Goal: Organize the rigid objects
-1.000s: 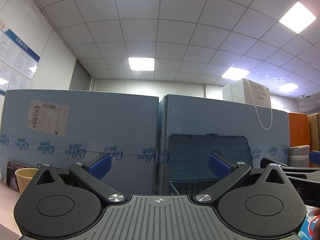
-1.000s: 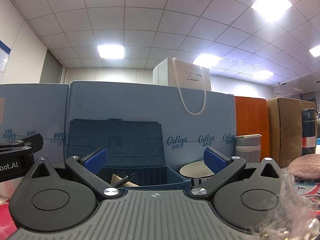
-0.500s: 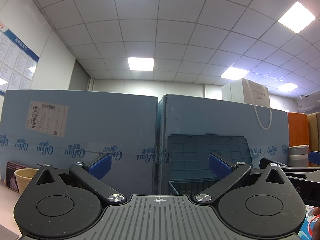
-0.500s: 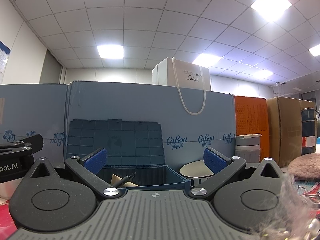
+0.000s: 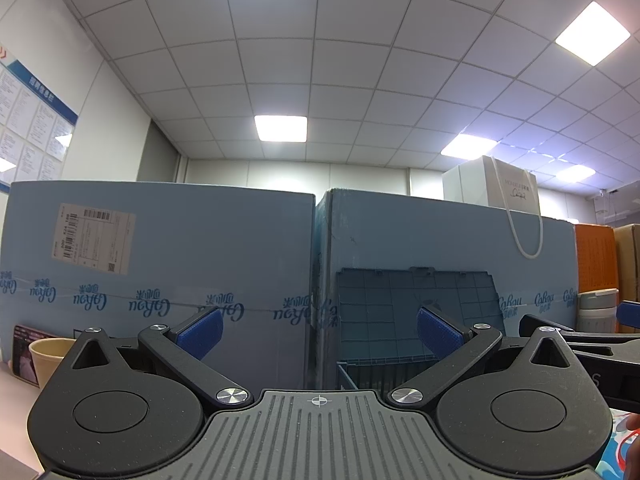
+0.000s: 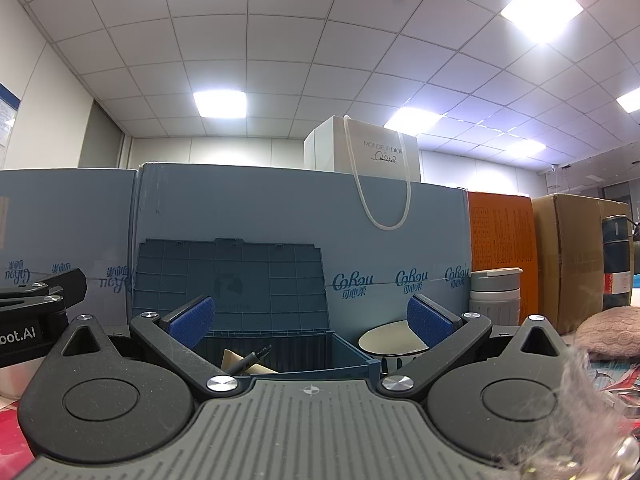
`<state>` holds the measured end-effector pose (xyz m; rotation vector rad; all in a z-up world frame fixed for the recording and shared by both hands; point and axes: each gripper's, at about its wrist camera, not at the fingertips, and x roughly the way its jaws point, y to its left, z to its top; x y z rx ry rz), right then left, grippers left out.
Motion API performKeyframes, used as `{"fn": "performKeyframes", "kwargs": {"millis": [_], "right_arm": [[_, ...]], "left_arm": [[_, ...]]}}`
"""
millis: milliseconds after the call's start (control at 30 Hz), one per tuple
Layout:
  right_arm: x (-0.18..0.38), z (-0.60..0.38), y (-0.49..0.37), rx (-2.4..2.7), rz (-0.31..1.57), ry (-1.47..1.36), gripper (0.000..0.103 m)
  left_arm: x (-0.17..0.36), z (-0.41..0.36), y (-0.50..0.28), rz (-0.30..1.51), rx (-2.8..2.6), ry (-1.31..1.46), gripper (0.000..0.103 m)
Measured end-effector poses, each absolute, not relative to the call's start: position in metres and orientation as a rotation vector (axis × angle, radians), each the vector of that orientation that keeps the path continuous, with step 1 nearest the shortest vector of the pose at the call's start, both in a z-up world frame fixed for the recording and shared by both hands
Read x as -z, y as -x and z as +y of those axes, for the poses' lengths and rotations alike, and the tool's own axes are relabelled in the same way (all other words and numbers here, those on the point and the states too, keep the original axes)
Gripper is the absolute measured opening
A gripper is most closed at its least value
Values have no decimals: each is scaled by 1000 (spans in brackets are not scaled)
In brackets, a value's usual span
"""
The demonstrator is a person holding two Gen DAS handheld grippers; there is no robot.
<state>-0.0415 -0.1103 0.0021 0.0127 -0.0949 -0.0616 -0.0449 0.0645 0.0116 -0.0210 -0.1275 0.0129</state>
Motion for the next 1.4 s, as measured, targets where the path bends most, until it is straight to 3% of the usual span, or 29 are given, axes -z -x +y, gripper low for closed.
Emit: {"fn": "performKeyframes", "kwargs": {"millis": [1400], "right_arm": [[-1, -111, 52, 137, -156, -21, 103]], "left_arm": [[-11, 54, 52, -160, -62, -59, 103]]}}
